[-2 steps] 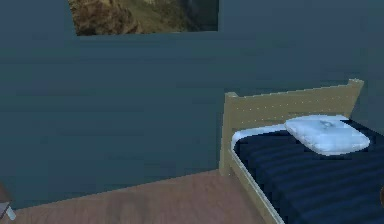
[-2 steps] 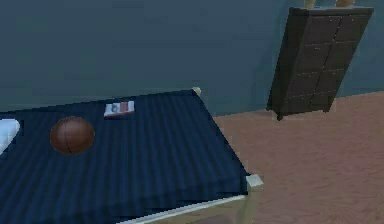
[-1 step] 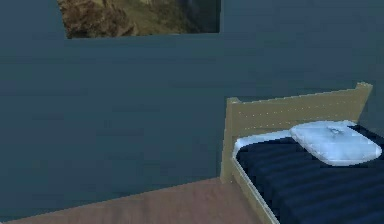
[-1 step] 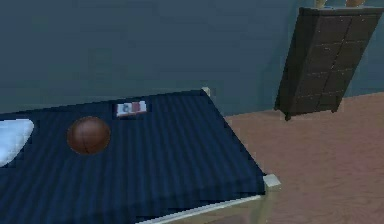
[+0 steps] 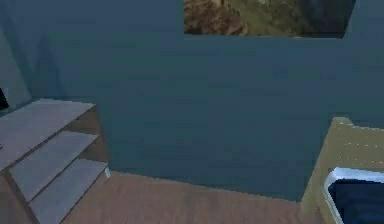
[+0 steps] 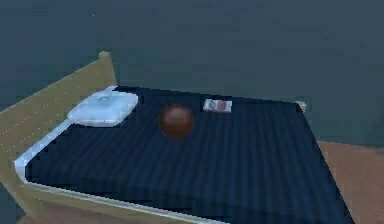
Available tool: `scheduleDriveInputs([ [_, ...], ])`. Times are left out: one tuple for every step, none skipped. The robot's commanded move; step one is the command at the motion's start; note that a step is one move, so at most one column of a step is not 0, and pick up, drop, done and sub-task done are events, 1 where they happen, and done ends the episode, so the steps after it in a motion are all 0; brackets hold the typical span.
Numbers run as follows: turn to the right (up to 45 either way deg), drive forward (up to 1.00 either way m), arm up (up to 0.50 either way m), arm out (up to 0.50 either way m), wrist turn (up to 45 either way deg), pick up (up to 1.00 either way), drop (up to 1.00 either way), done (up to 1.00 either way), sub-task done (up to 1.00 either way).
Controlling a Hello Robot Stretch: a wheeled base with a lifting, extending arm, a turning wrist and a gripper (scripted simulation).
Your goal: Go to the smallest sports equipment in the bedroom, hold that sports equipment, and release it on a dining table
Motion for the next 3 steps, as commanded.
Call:
scheduleDriveInputs([
  [45.0, 0.00, 0.00, 0.00, 0.0, 0.00, 0.00, 0.00, 0.00],
  [45.0, 0.00, 0.00, 0.00, 0.0, 0.00, 0.00, 0.00, 0.00],
  [45.0, 0.00, 0.00, 0.00, 0.0, 0.00, 0.00, 0.00, 0.00],
])
